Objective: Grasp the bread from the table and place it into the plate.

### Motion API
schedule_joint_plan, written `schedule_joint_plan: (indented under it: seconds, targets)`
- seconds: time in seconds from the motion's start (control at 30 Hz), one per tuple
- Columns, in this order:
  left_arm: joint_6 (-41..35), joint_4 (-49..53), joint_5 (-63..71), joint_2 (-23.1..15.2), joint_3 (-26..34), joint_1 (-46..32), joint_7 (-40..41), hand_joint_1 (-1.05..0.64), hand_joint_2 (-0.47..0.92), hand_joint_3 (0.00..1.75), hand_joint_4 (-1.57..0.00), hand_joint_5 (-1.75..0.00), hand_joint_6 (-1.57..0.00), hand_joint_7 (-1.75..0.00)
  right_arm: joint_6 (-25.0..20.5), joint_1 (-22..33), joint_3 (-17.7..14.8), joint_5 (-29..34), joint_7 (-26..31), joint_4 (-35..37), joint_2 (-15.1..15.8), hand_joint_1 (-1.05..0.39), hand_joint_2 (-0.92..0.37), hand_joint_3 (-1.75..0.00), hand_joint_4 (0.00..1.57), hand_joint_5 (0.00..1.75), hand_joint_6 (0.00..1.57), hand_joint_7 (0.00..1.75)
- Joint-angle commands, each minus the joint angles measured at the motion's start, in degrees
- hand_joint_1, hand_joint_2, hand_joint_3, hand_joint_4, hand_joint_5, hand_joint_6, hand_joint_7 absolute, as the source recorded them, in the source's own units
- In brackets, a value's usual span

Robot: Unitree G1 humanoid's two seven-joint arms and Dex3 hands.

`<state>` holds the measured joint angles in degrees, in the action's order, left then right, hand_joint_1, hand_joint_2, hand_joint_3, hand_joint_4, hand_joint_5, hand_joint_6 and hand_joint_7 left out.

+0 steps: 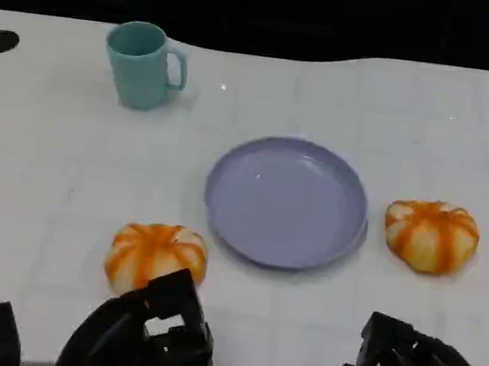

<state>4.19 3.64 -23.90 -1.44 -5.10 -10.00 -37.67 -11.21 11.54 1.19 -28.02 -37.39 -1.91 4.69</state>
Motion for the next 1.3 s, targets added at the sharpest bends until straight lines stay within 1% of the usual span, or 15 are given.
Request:
schedule_joint_plan:
  seconds: [0.03,0.37,0.53,0.77,0.9,0.97,1.07,1.17,1.2,1.23,1.27,1.3]
  targets:
    - [0.77,0.95,0.71,-0.8,0.44,0.48,-0.34,-0.6,0.92,0.12,-0.73,-1.75,-0.51,-1.75,0.94,-0.65,-0.73,-0.19,-0.24,0.82,0.26,-0.71,-0.92,-0.24,0.85,1.62,0.77,1.37]
    - [0.49,1.12,0.56,-0.47,0.81,0.55,-0.1,-0.61,0.92,0.14,-0.72,-1.75,-0.5,-1.75,0.43,-0.51,-0.37,0.35,0.67,0.07,0.42,-0.72,-0.92,-0.23,0.87,1.62,0.78,1.38]
    - [0.16,0.87,0.55,-0.45,0.84,0.54,-0.05,-0.62,0.92,0.13,-0.72,-1.75,-0.5,-1.75,1.05,-0.74,-0.51,-0.18,-0.28,1.11,0.14,-0.71,-0.92,-0.24,0.87,1.62,0.77,1.37]
    - [0.62,0.76,0.3,-0.4,1.12,0.29,-0.28,-0.62,0.92,0.13,-0.72,-1.75,-0.5,-1.75,1.11,-0.41,-0.17,0.12,0.04,0.59,-0.11,-0.71,-0.92,-0.25,0.87,1.62,0.77,1.38]
    - [1.42,-0.46,0.72,0.38,1.77,-0.66,1.66,-0.6,0.92,0.12,-0.7,-1.75,-0.49,-1.73,0.73,-0.28,-0.13,-0.17,0.03,0.54,-0.3,-0.71,-0.92,-0.22,0.87,1.62,0.77,1.37]
    - [2.7,-1.17,2.64,0.37,1.64,-1.03,3.12,-0.61,0.92,0.14,-0.68,-1.75,-0.48,-1.7,0.87,-0.23,-0.03,0.05,0.17,0.37,-0.32,-0.71,-0.92,-0.23,0.87,1.61,0.77,1.37]
    - [4.24,-2.69,5.39,0.2,1.37,-1.01,5.24,-0.66,0.92,0.19,-0.6,-1.75,-0.46,-1.62,0.45,-0.44,-0.03,-0.2,0.2,0.3,-0.35,-0.71,-0.92,-0.23,0.87,1.6,0.78,1.37]
    - [3.89,-4.88,6.97,-0.06,1.27,-0.66,7.27,-0.67,0.92,0.21,-0.53,-1.75,-0.43,-1.54,0.46,-0.85,0.02,-0.21,0.03,0.73,-0.41,-0.7,-0.92,-0.23,0.88,1.6,0.77,1.37]
    - [4.78,-5.51,8.62,-0.37,1.12,-0.48,8.23,-0.66,0.92,0.21,-0.51,-1.75,-0.43,-1.52,0.5,-0.94,0.03,-0.17,0.03,0.84,-0.45,-0.7,-0.92,-0.22,0.88,1.6,0.77,1.36]
    - [5.82,-5.91,10.11,-0.69,0.99,-0.3,8.96,-0.65,0.92,0.2,-0.49,-1.67,-0.43,-1.39,0.62,-1.0,0.06,-0.06,0.07,0.91,-0.48,-0.7,-0.92,-0.23,0.88,1.59,0.77,1.36]
    - [6.6,-6.12,11.16,-0.89,0.89,-0.19,9.48,-0.64,0.92,0.2,-0.5,-1.61,-0.44,-1.3,0.71,-1.03,0.08,0.03,0.09,0.94,-0.49,-0.71,-0.92,-0.23,0.88,1.59,0.77,1.36]
    - [7.48,-6.46,12.54,-1.36,0.83,0.07,10.06,-0.63,0.92,0.2,-0.5,-1.58,-0.45,-1.26,0.85,-1.08,0.1,0.15,0.12,0.98,-0.54,-0.71,-0.92,-0.23,0.88,1.59,0.77,1.36]
